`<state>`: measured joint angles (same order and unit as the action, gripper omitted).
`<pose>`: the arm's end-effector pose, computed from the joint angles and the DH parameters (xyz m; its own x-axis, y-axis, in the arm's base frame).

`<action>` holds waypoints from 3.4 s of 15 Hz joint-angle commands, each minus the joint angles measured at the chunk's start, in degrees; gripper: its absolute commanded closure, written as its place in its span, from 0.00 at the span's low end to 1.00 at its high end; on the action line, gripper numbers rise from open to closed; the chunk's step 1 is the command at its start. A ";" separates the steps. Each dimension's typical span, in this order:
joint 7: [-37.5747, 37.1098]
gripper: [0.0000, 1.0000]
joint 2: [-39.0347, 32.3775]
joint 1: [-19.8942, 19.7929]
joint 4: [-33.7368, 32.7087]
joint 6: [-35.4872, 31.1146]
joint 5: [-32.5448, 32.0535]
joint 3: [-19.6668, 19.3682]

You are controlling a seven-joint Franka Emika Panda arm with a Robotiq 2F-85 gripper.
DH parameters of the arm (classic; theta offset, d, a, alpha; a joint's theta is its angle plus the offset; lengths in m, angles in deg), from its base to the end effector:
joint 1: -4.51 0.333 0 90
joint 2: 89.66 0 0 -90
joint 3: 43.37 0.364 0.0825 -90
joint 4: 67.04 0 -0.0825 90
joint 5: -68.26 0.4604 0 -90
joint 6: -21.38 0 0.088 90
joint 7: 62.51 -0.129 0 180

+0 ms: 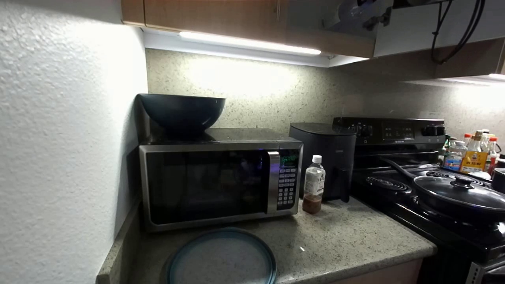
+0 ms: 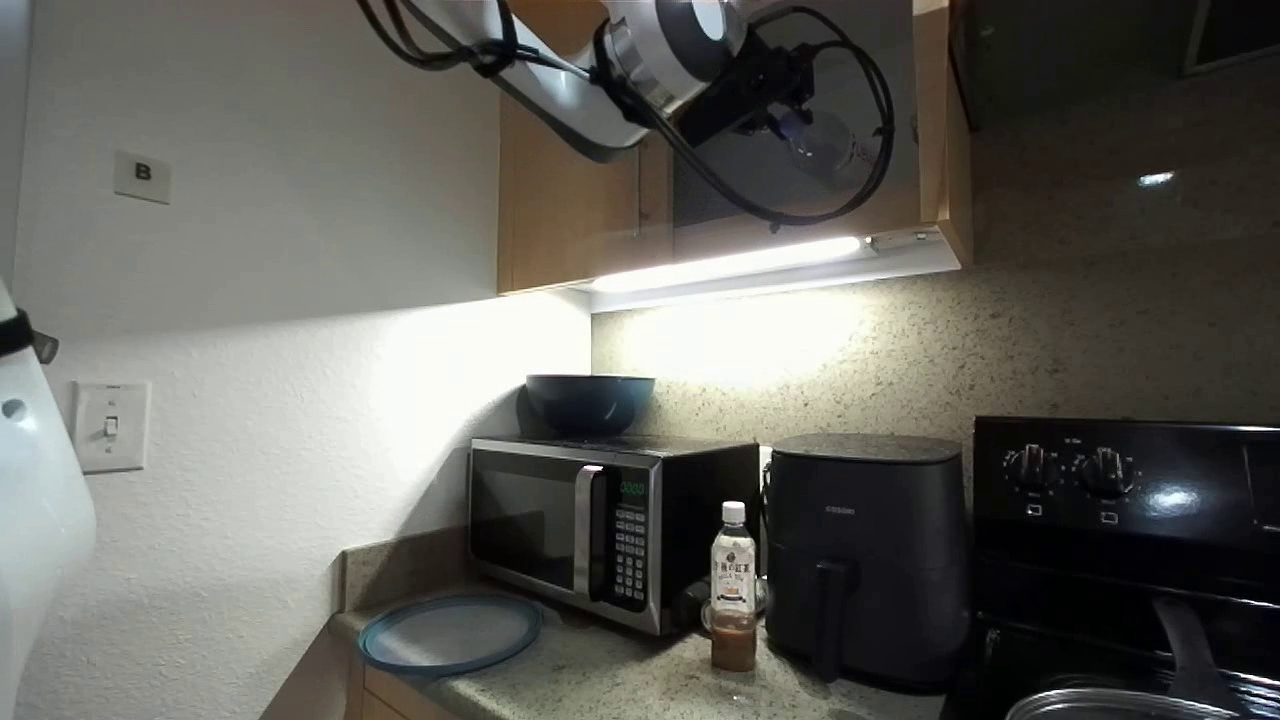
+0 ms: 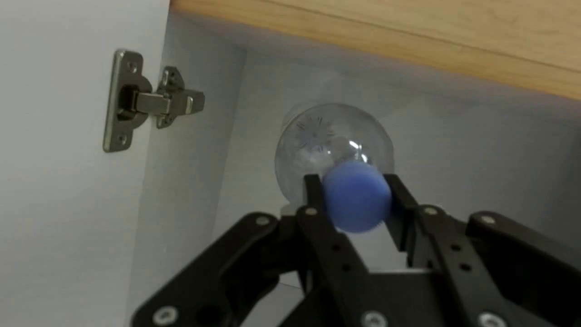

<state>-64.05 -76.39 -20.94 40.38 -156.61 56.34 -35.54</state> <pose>0.5817 -0.1528 0.8250 0.1674 0.1673 0.9716 -0.2874 -0.9344 0.2104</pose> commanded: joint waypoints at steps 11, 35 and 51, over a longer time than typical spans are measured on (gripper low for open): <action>2.47 0.89 -16.26 5.66 -16.24 14.34 9.20 -1.73; -6.41 0.00 14.63 11.47 8.52 23.31 -3.09 -8.58; -3.43 0.00 22.91 17.14 30.08 38.63 1.58 -10.30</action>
<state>-68.28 -52.48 -4.07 67.65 -117.30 56.60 -45.03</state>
